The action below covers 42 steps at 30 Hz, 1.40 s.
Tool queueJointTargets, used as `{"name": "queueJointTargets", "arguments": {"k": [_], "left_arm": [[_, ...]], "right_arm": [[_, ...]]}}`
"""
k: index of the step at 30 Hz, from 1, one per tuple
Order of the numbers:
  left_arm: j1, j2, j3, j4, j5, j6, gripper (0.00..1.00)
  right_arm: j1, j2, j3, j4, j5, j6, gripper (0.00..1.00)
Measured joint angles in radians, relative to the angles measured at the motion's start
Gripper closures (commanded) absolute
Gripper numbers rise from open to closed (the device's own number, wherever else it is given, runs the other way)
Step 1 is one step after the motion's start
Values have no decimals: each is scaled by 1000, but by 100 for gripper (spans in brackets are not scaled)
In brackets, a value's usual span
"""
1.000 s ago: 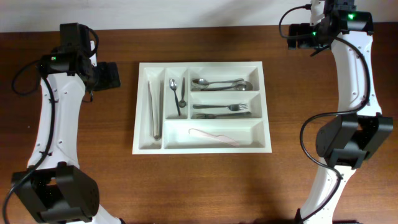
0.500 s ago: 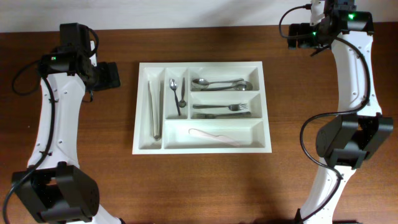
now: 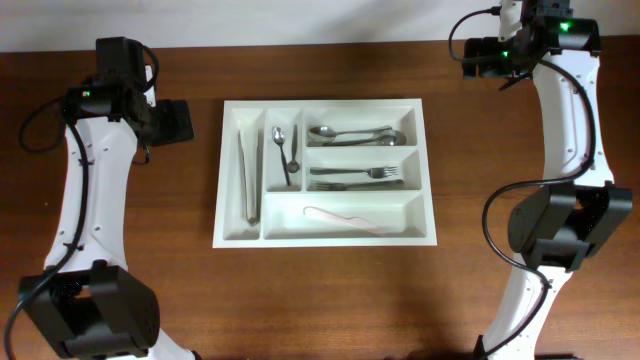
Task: Pack container
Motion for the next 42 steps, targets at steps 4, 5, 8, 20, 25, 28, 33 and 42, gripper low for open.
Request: {"name": "queueJointTargets", "arguments": {"k": [4,5,8,20,25,28,33,42], "left_arm": [[0,0,0,0,0,0,1],[0,0,0,0,0,0,1],[0,0,0,0,0,0,1],[0,0,0,0,1,0,1],[0,0,0,0,3,0,1],[0,0,0,-1,5,0,1],[0,0,0,-1,7,0,1],[0,0,0,0,7,0,1]], "right_arm": [[4,-14,0,-1,0,0,1],[6,-31,0,-2,0,0,1],[23,-126,-4,-3,0,0,1],[200,-857,-6,12,-4,0,1],[204,-1151,-218,176,-4,0,1],[204,-1325,-454,352,-3,0,1],[204,-1596,-845,649,-3,0,1],[179,-1933,-1482,956,-3,17,1]]}}
